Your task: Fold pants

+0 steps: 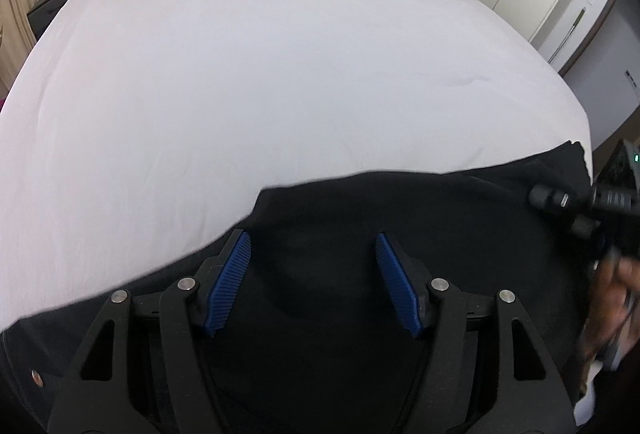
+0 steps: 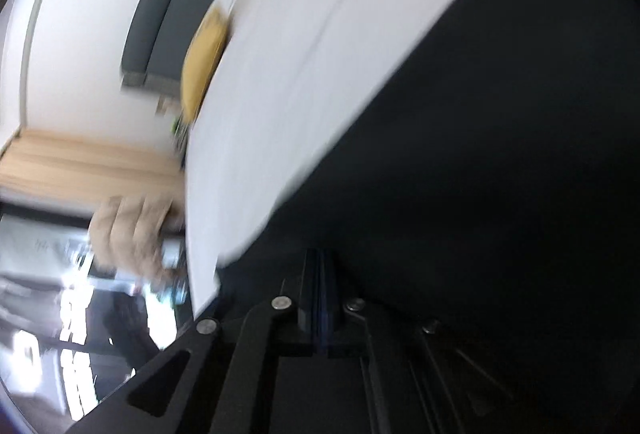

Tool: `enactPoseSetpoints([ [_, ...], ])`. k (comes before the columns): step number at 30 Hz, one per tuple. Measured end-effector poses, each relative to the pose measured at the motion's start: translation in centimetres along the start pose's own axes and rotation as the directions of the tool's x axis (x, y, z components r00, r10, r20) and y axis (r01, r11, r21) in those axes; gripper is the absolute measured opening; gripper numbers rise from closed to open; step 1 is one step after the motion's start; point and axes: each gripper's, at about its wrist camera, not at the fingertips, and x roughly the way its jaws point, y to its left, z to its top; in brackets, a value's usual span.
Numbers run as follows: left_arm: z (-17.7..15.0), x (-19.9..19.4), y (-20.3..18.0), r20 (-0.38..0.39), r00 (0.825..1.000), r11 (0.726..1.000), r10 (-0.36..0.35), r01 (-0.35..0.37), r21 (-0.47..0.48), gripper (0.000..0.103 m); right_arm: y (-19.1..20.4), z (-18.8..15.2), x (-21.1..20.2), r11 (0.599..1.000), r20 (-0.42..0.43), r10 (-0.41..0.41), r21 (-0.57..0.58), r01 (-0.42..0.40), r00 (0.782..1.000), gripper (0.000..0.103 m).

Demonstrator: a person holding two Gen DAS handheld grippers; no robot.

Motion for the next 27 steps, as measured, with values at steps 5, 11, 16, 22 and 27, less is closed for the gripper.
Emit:
enactPoseSetpoints([
  [5,0.7,0.3,0.5,0.015,1.000,1.000,0.013,-0.013,0.001,0.064,-3.3,4.6,-5.0,0.992,0.198,-0.128,0.011,0.129,0.972,0.000],
  [11,0.4,-2.1,2.1,0.057,0.998,0.999,0.025,-0.022,-0.039,0.064,-6.1,5.3,-13.0,0.955,0.398,-0.288,0.181,0.234,0.871,0.008],
  [16,-0.9,-3.9,-1.2,0.063,0.991,0.993,-0.115,0.117,-0.032,0.064,-0.9,-1.5,-11.6,0.999,0.301,-0.050,0.021,0.046,0.952,0.010],
  [22,-6.2,-3.4,-4.4,-0.022,0.990,0.988,-0.142,0.143,0.063,0.064,2.1,-10.1,-1.2,0.997,-0.085,0.072,-0.032,-0.075,0.994,0.005],
  [27,-9.0,-5.7,-1.8,0.003,0.991,0.990,-0.136,0.136,0.045,0.064,-2.1,-9.4,-3.7,0.996,0.007,0.062,0.070,-0.062,0.998,0.000],
])
